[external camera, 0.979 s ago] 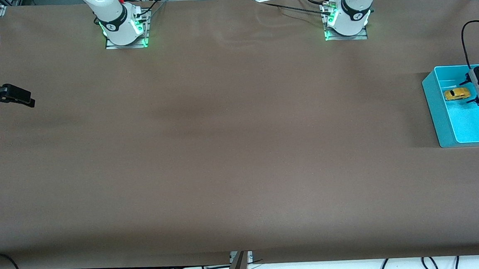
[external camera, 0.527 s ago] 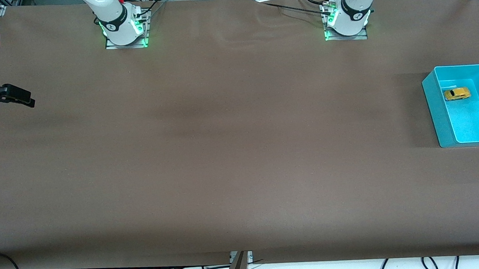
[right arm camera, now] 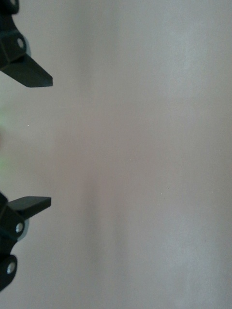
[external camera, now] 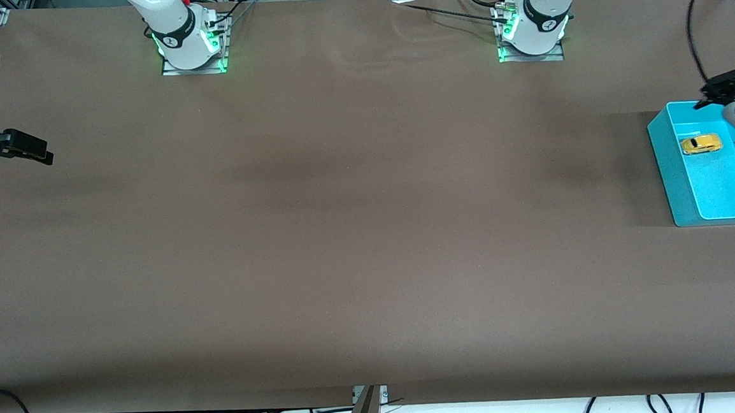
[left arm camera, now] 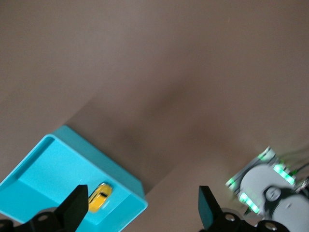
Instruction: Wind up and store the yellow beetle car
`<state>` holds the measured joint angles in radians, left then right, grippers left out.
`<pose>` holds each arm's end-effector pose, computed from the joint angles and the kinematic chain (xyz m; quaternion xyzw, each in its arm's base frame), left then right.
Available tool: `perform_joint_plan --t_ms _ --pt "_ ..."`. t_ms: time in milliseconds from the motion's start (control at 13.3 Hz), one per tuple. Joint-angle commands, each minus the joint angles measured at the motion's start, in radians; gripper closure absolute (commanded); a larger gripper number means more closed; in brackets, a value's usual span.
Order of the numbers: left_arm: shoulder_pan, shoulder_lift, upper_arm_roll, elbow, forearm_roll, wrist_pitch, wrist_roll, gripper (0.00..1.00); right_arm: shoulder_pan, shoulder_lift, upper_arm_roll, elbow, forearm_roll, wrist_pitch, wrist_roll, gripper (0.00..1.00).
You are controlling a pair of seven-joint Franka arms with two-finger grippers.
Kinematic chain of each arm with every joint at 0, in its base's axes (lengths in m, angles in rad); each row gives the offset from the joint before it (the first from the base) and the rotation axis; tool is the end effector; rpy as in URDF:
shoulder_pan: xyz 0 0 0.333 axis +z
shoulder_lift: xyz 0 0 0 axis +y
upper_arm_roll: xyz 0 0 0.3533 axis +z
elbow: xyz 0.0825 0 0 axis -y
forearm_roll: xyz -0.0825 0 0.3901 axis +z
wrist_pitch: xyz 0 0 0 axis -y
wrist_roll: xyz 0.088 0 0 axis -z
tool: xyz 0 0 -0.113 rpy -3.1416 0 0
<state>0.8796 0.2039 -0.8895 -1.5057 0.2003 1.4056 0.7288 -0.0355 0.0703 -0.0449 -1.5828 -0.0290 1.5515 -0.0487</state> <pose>0.5821 0.0673 0.5951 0.9267 -0.3575 -0.1142 0.0205 0.5767 -0.0489 0.6085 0.9985 -0.0154 -0.0517 0.0128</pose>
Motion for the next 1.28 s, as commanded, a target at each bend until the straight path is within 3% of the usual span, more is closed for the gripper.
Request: perform_joint_plan --t_ms 0,151,226,377,452,527,678,904,1205 --pt "-0.147 -0.058 0.064 0.004 -0.027 -0.023 -0.162 0.0 0.0 0.008 0.002 0.024 -0.009 -0.008 0.012 0.0" --pt "-0.273 -0.055 0.172 0.001 -0.038 -0.007 -0.227 0.0 0.0 0.009 0.002 0.024 -0.009 -0.007 0.012 0.0" --pt "-0.394 -0.058 0.278 0.001 -0.039 0.0 -0.264 0.0 0.0 0.01 0.003 0.024 -0.009 -0.007 0.012 0.0" --pt "-0.674 -0.118 0.572 -0.049 -0.079 0.047 -0.359 0.0 0.0 0.02 0.002 0.036 -0.011 -0.005 0.012 0.0" --pt "-0.759 -0.144 0.683 -0.094 -0.128 0.1 -0.393 0.0 -0.001 0.028 0.002 0.047 -0.009 -0.005 0.01 0.0" --pt "-0.792 -0.167 0.736 -0.125 -0.156 0.133 -0.41 0.0 -0.001 0.029 0.002 0.052 -0.011 -0.005 0.01 0.0" --pt "-0.804 -0.208 0.754 -0.174 -0.157 0.186 -0.433 0.0 0.002 0.028 0.002 0.052 -0.011 -0.007 0.012 0.0" --pt "-0.855 -0.241 0.771 -0.205 -0.157 0.196 -0.653 0.0 0.002 0.028 0.005 0.053 -0.014 -0.005 0.006 0.0" --pt "-0.844 -0.239 0.771 -0.208 -0.176 0.199 -0.651 0.0 0.003 0.026 0.003 0.053 -0.012 -0.007 0.006 0.0"
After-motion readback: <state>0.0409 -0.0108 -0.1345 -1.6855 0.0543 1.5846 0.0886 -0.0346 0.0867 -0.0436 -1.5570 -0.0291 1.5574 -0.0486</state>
